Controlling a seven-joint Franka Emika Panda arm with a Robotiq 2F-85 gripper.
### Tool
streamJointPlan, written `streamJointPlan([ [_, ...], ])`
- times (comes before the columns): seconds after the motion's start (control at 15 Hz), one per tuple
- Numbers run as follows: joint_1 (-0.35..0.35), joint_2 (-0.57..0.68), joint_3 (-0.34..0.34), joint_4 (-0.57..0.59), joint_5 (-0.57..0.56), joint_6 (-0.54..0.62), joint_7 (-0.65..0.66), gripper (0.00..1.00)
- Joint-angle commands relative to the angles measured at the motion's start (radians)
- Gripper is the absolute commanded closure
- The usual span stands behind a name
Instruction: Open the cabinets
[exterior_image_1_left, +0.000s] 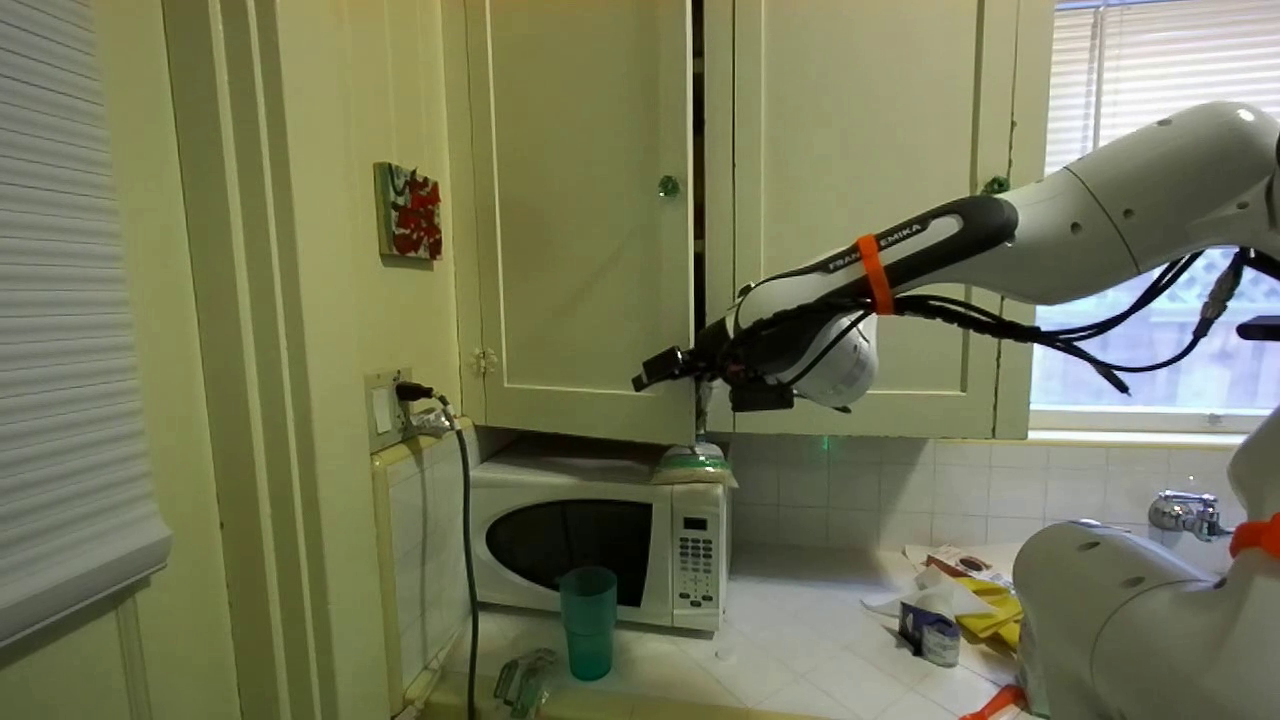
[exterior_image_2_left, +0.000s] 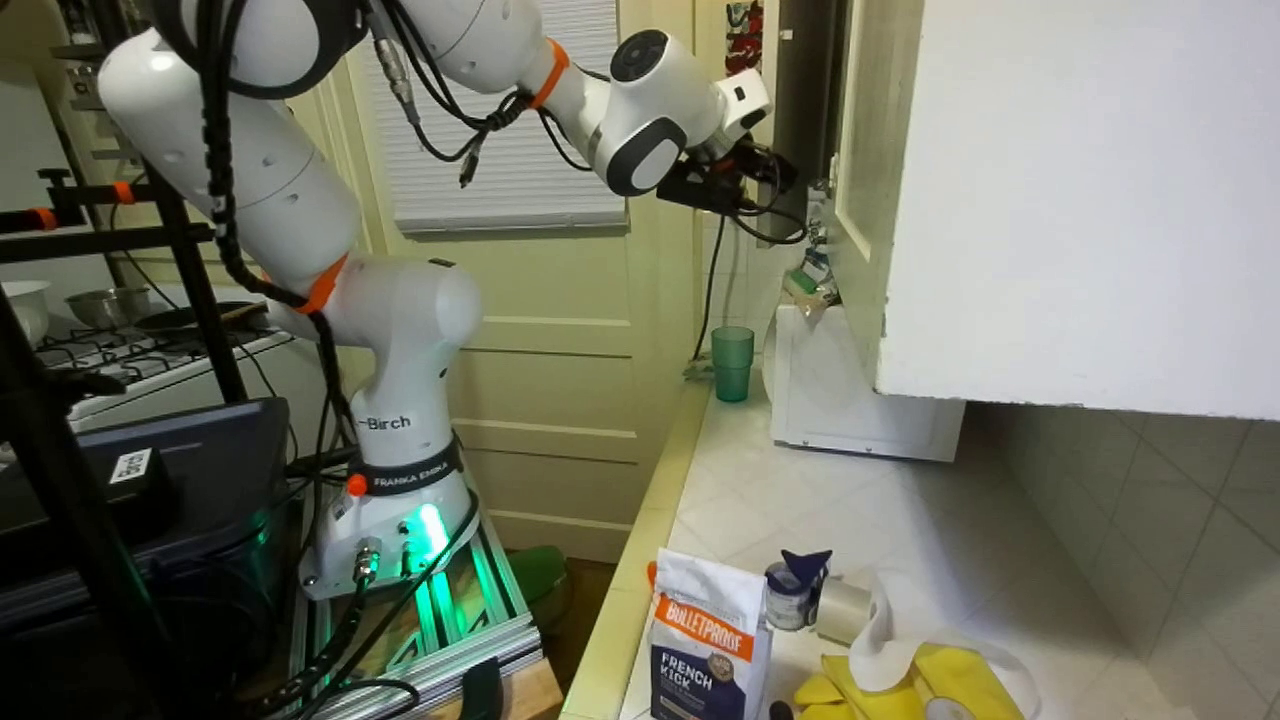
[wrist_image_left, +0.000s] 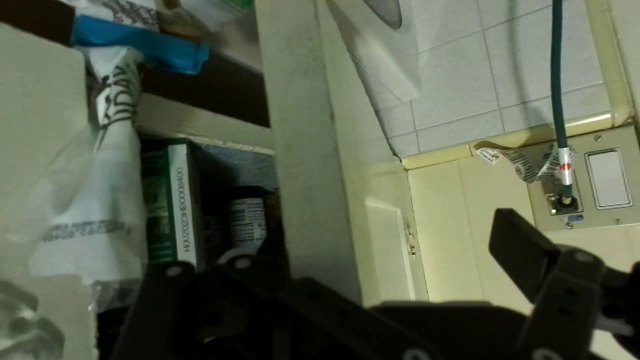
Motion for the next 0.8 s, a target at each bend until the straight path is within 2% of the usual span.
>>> streamJointPlan([
  [0.0,0.005,0.047,0.025,-0.002,0.005,0.005,0.082,0.0],
  [0.4,-0.051,0.143,0.119,0.0,0.035,0.053,0.203,0.0],
  [0.6,-0.131,0.192,0.214,-0.001,0.046,0.074,0.267,0.0],
  [0.73,-0.218,0.222,0.304,0.0,0.057,0.073,0.316,0.0],
])
